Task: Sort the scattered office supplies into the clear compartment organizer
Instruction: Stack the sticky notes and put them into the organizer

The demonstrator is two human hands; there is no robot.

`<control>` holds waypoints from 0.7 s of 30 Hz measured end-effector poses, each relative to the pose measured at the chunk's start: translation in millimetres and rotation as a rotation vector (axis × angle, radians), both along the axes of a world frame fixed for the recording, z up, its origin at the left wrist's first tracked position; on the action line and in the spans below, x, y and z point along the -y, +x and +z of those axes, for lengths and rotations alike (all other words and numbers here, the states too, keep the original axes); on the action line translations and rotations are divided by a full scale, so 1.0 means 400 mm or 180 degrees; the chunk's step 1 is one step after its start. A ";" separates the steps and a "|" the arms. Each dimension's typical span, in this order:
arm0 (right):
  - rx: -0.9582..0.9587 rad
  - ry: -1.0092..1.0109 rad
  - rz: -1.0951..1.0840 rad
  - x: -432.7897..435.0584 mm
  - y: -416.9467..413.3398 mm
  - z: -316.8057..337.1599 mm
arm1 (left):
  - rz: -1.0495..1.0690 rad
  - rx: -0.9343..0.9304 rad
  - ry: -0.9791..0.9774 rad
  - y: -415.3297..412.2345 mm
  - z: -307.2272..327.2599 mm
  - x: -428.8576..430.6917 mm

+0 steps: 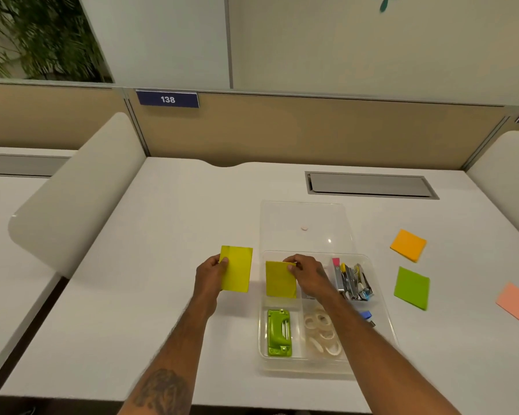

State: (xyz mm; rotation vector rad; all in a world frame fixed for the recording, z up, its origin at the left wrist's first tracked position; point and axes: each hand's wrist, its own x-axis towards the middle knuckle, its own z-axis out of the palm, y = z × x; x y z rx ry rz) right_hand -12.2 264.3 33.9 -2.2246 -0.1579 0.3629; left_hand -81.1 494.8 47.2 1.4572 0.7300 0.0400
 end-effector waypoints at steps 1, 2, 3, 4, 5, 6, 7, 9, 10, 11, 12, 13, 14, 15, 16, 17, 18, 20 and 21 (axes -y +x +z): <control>-0.0058 -0.0044 0.0043 -0.001 0.003 -0.004 | 0.0001 -0.0003 -0.0008 0.004 -0.002 0.000; -0.0107 -0.0087 0.0097 -0.002 0.005 -0.008 | 0.0000 -0.0004 -0.0014 0.007 -0.003 0.001; -0.0138 -0.0130 0.0155 -0.005 0.008 -0.012 | -0.0003 -0.0010 -0.0016 0.010 -0.004 0.002; -0.0156 -0.0174 0.0202 -0.007 0.012 -0.015 | -0.0006 -0.0019 -0.0017 0.013 -0.004 0.003; -0.0170 -0.0222 0.0228 -0.010 0.016 -0.017 | -0.0005 -0.0030 -0.0019 0.016 -0.004 0.004; -0.0179 -0.0284 0.0236 -0.012 0.020 -0.017 | -0.0002 -0.0038 -0.0021 0.019 -0.005 0.005; -0.0174 -0.0361 0.0234 -0.013 0.025 -0.018 | -0.0003 -0.0043 -0.0025 0.022 -0.005 0.008; -0.0139 -0.0506 0.0211 -0.011 0.031 -0.018 | -0.0017 -0.0040 -0.0041 0.027 -0.005 0.012; -0.0105 -0.0550 0.0185 -0.008 0.032 -0.019 | -0.0028 -0.0039 -0.0042 0.030 -0.005 0.015; -0.0057 -0.0571 0.0134 -0.006 0.032 -0.018 | -0.0041 -0.0038 -0.0033 0.032 -0.006 0.018; 0.0003 -0.0567 0.0055 -0.004 0.031 -0.015 | -0.0059 -0.0036 -0.0014 0.034 -0.006 0.021; 0.0061 -0.0530 -0.0029 -0.004 0.031 -0.009 | -0.0086 -0.0034 0.0012 0.037 -0.007 0.025; 0.0118 -0.0454 -0.0076 -0.005 0.031 -0.001 | -0.0119 -0.0031 0.0041 0.040 -0.007 0.030; 0.0172 -0.0335 -0.0072 -0.009 0.033 0.009 | -0.0156 -0.0023 0.0063 0.044 -0.006 0.036; 0.0182 -0.0162 -0.0044 -0.014 0.034 0.022 | -0.0195 -0.0008 0.0073 0.047 -0.005 0.044; 0.0116 0.0073 -0.0030 -0.020 0.035 0.037 | -0.0238 0.0011 0.0077 0.051 -0.003 0.053; -0.0023 0.0334 -0.0027 -0.025 0.035 0.054 | -0.0285 0.0035 0.0084 0.054 0.000 0.063; -0.0370 0.0737 0.0009 -0.031 0.039 0.081 | -0.0380 0.0094 0.0093 0.062 0.006 0.086; -0.0488 0.0826 0.0065 -0.032 0.042 0.088 | -0.0426 0.0117 0.0094 0.066 0.008 0.099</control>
